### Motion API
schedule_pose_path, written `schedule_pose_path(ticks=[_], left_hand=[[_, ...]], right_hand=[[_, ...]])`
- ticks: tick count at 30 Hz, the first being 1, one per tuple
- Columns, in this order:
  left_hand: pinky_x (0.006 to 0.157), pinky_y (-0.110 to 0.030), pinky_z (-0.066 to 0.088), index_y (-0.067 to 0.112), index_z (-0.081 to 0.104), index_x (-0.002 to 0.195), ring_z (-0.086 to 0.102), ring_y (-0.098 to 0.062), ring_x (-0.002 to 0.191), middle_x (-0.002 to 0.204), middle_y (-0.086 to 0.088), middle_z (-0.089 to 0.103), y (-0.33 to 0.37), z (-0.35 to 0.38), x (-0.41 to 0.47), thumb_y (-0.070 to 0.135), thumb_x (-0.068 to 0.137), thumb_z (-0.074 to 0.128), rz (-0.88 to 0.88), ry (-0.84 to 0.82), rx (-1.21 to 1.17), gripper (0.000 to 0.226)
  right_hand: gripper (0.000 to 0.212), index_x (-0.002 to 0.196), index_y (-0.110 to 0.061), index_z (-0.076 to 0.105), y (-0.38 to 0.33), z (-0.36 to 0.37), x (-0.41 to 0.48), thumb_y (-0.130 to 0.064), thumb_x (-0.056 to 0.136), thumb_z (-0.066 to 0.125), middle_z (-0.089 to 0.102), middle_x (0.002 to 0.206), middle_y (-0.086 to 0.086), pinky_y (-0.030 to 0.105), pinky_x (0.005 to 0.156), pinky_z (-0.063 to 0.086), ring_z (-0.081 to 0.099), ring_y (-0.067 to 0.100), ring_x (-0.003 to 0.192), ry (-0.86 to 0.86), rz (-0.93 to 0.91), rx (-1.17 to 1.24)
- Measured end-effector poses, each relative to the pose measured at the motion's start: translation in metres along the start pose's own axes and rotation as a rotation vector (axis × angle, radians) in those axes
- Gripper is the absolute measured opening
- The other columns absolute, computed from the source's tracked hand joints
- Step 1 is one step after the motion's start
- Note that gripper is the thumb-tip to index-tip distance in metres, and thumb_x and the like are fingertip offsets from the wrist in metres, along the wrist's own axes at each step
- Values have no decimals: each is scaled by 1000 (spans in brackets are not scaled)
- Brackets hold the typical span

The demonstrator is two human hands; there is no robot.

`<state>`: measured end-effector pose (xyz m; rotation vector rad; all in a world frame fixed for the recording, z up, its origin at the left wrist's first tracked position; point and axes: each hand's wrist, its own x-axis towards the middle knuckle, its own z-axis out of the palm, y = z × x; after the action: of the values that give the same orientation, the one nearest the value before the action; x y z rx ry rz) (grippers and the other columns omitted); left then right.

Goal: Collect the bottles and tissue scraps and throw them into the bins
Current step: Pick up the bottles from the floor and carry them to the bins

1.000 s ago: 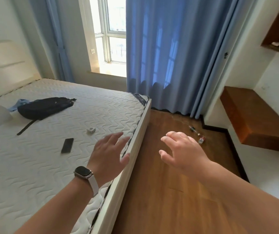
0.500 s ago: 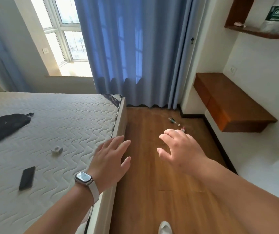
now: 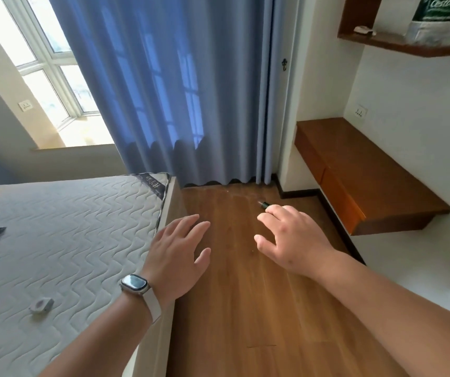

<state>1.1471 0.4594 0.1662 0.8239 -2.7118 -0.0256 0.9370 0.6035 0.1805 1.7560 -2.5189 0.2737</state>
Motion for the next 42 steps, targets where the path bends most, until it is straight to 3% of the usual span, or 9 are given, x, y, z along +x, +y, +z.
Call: schedule_pose_path(ticks=[5,13,31,42], left_hand=[[106,-36,35,27,50,135,43,-18,132,142,5,50,-2,12,52,44,88,53,52,11,32,50],[103,-40,39,26,54,131,46,-20,129,137,4,54,-24,46,134,41,86,62,114,21,-19,49],[101,-45,43,25,58,130,52,-26,126,136,2,56,-175,109,385,40,85,66,227,49,-156,48],[99,-46,43,25,56,130,50,-25,125,136,2,55,-170,159,493,42,85,57,331,-29,-173,48]], right_hand=[[52,130,-24,54,26,0,31,-56,93,35,53,133,-4,34,99,43,49,17,121,13,24,9],[53,135,-25,50,56,13,92,-55,95,35,49,140,-3,34,103,39,44,16,128,-33,84,-5],[54,139,-28,45,70,34,337,-57,95,31,44,144,-5,33,105,38,39,16,133,-51,277,-99],[51,134,-27,47,127,60,415,-56,95,32,47,138,-7,33,102,43,43,17,125,-72,363,-51]])
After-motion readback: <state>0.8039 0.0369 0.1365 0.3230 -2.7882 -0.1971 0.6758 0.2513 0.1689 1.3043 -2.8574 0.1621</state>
